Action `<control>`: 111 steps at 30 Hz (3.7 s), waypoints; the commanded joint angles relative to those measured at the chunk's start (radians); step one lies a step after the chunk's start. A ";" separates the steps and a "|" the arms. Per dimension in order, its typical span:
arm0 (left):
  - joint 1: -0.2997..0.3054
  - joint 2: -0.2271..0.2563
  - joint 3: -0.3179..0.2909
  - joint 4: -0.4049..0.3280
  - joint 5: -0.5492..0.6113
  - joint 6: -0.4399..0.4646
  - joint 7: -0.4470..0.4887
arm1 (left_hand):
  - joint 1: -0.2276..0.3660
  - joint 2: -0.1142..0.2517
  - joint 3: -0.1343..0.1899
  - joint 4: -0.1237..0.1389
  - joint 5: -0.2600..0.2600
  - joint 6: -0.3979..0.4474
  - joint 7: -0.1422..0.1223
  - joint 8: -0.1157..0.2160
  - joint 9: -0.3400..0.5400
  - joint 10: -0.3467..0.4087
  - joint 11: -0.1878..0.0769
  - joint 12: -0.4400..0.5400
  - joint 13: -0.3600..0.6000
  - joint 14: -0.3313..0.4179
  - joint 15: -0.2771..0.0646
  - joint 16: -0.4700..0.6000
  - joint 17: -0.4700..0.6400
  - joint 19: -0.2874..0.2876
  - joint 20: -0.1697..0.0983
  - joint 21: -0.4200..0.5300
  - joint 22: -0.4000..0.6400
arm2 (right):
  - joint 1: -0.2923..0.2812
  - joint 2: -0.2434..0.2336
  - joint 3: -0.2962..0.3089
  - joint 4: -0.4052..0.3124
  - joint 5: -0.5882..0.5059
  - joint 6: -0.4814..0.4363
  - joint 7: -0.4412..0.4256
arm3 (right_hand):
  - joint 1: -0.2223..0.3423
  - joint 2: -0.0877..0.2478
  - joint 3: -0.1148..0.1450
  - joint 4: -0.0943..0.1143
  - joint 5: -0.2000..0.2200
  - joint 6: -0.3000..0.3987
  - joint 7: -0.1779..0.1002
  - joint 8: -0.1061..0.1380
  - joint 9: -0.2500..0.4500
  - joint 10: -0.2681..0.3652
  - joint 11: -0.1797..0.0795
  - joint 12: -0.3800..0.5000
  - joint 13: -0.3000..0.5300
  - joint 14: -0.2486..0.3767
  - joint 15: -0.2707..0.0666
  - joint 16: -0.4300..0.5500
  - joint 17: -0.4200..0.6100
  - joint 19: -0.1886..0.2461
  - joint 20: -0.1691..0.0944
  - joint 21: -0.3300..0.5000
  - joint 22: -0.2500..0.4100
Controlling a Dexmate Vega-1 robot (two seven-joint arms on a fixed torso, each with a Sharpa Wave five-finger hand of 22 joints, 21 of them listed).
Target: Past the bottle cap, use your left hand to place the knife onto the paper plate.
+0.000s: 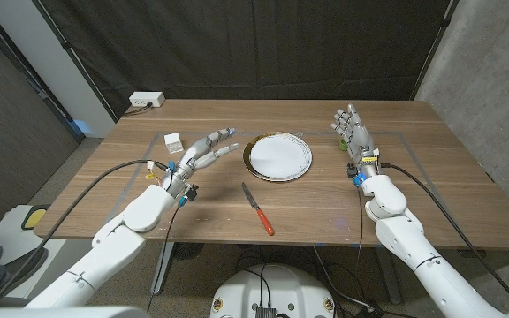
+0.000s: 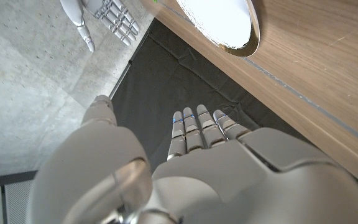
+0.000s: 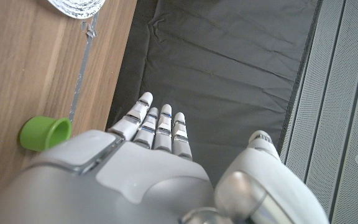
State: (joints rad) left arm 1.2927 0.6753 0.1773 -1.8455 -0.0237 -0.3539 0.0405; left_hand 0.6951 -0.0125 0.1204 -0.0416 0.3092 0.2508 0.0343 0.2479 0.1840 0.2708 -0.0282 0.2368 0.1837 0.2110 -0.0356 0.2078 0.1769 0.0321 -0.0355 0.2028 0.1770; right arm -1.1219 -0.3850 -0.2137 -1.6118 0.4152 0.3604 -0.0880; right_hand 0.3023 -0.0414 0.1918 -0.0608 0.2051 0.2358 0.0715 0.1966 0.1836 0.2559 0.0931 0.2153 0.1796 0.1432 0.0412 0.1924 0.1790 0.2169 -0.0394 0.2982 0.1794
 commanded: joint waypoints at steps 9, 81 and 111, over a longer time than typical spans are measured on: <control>0.163 0.064 -0.094 -0.236 0.425 0.097 0.114 | 0.129 0.003 0.027 -0.071 0.002 0.110 -0.066 0.010 0.003 0.106 -0.079 0.006 0.004 -0.020 -0.069 -0.020 -0.001 -0.068 -0.026 -0.016 0.003 | -0.047 -0.010 -0.003 -0.060 -0.013 -0.004 -0.026 | -0.003 0.001 0.001 -0.003 -0.004 0.013 -0.001 0.001 0.003 0.002 0.007 0.000 0.004 -0.001 0.011 -0.004 0.003 -0.003 -0.008 -0.008 0.001; -0.229 0.367 0.100 -0.495 0.743 0.116 -0.625 | 0.404 0.000 0.073 -0.109 -0.024 0.288 -0.153 -0.015 0.012 0.310 -0.176 -0.026 0.008 0.065 -0.135 -0.014 -0.005 -0.044 0.003 0.004 0.000 | -0.134 -0.049 0.035 -0.177 0.001 -0.009 -0.025 | -0.007 0.010 -0.003 -0.006 -0.006 0.014 -0.002 -0.002 0.003 0.002 0.015 -0.002 0.005 -0.003 0.019 -0.005 0.004 -0.004 0.001 -0.030 0.002; -0.266 0.293 0.250 -0.404 0.961 0.042 -0.530 | 0.412 0.006 0.064 -0.090 -0.051 0.340 -0.143 -0.012 0.013 0.362 -0.163 -0.023 0.009 0.102 -0.127 -0.011 -0.002 -0.012 0.048 0.007 0.002 | -0.170 -0.038 0.061 -0.183 0.001 0.038 -0.039 | -0.007 0.012 -0.004 -0.008 -0.007 0.014 -0.005 -0.003 0.003 0.003 0.013 -0.002 0.005 0.000 0.016 -0.005 0.003 -0.001 0.001 -0.037 0.003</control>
State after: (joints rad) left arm 1.0098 0.9824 0.3875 -2.2778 0.8184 -0.2825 -0.5811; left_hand 1.1078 -0.0153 0.1837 -0.1348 0.2623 0.5773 -0.1107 0.2361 0.1932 0.6229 -0.1912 0.2094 0.1886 0.3042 -0.0391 0.1897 0.1702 0.0144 0.0074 0.2008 0.1771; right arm -1.2827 -0.4254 -0.1591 -1.7883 0.4196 0.3929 -0.1203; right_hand 0.2979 -0.0370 0.1877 -0.0650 0.1973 0.2411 0.0660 0.1966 0.1835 0.2539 0.1016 0.2153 0.1795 0.1377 0.0571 0.1885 0.1789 0.2171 -0.0392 0.2656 0.1790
